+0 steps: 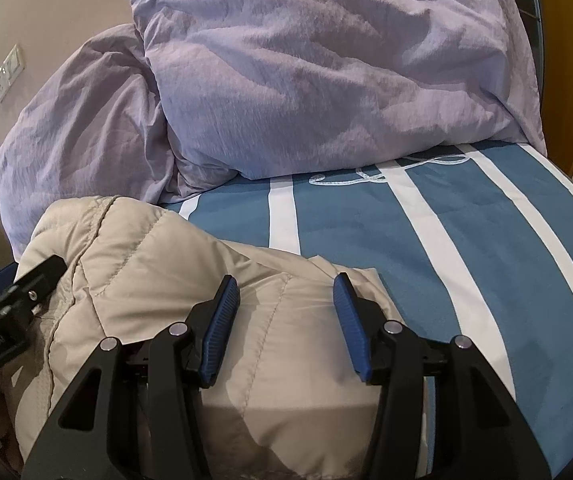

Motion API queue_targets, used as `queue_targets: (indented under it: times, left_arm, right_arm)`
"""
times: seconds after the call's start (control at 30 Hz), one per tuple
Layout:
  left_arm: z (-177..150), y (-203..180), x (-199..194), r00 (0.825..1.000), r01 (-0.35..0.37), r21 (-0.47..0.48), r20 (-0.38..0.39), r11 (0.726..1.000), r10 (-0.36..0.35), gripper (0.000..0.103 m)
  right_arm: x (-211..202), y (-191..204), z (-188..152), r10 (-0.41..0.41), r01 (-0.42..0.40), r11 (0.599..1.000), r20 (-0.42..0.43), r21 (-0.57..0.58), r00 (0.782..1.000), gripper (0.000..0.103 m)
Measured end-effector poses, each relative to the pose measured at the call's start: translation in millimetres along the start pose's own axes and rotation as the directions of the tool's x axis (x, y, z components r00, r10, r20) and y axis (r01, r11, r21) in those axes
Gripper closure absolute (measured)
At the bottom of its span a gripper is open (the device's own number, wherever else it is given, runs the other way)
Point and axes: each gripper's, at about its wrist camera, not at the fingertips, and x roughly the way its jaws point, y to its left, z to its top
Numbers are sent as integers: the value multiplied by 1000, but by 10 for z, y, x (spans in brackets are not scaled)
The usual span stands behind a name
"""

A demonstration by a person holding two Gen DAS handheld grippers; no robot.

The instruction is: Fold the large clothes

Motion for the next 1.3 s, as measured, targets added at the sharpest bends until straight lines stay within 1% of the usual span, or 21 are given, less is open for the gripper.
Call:
queue_targets:
  times: [0.17, 0.33, 0.8, 1.3]
  left_arm:
    - [-40, 1, 94, 1000, -5, -5, -6, 1000, 5, 2]
    - [-53, 30, 142, 1000, 5, -18, -12, 1000, -6, 2]
    - [-62, 5, 196, 1000, -14, -6, -25, 1000, 14, 2]
    - [-71, 3, 221, 1000, -10, -9, -28, 1000, 10, 2]
  right_arm:
    - [2, 19, -3, -10, 10, 1000, 3, -2, 1000, 51]
    - [6, 38, 1, -20, 20, 1000, 2, -7, 1000, 51]
    - [3, 26, 8, -17, 17, 1000, 2, -10, 1000, 51]
    - [3, 20, 10, -13, 13, 1000, 3, -9, 1000, 50]
